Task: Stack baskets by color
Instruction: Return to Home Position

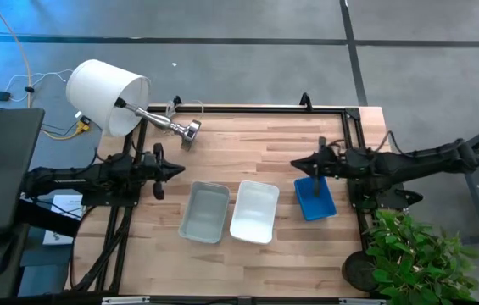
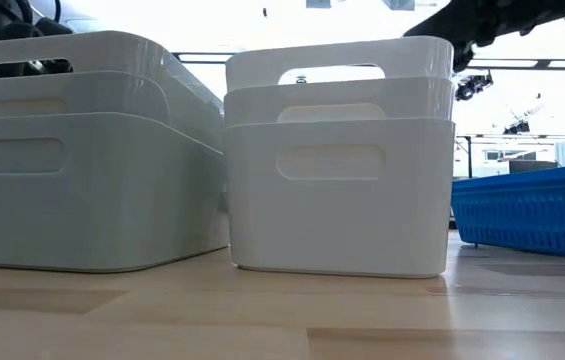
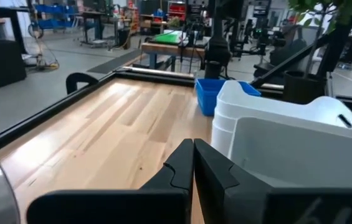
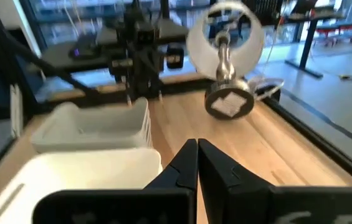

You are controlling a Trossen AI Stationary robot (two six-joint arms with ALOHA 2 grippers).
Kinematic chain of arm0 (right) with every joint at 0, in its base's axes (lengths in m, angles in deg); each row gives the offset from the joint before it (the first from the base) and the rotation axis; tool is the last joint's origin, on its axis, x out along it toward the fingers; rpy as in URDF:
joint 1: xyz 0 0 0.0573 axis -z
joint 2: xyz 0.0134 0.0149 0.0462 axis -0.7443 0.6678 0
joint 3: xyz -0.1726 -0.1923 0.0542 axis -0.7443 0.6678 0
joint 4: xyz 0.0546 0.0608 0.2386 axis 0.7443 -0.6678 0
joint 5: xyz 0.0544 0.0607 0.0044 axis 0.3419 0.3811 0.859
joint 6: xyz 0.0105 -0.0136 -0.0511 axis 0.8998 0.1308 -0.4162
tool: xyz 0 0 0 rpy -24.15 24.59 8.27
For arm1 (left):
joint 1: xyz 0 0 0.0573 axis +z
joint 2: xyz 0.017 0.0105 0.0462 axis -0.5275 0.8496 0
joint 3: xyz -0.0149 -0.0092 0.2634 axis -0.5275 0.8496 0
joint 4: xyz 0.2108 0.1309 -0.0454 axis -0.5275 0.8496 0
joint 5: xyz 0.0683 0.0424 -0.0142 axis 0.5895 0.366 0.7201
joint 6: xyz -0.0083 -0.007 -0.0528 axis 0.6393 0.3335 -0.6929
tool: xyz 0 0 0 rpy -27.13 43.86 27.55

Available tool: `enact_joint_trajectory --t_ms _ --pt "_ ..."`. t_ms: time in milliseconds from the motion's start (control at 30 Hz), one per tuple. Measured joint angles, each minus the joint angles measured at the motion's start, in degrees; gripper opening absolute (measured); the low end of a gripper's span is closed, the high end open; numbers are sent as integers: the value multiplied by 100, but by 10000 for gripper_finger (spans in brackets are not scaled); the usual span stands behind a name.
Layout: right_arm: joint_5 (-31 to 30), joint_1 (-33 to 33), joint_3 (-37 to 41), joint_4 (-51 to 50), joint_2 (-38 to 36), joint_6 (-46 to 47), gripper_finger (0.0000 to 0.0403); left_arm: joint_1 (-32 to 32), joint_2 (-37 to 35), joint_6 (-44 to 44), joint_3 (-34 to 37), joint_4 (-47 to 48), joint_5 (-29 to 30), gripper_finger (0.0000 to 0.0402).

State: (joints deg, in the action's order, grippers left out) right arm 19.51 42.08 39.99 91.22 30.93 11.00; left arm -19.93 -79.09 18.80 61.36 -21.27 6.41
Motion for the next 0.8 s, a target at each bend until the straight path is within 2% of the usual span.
enact_joint_trajectory --t_ms 267,500,633,800 --pt "-192 34 1538 541 -2140 299 0 0 -27 -37 -2 -95 -110 0" --pt "-84 76 2076 -254 -4109 405 0 0 -27 39 -2 -271 -115 0" --pt "-46 76 2445 -385 -4225 446 0 -2 -20 -44 -2 -86 -168 0" --pt "79 76 2862 12 -4167 556 0 -10 24 -175 -2 34 -275 0"
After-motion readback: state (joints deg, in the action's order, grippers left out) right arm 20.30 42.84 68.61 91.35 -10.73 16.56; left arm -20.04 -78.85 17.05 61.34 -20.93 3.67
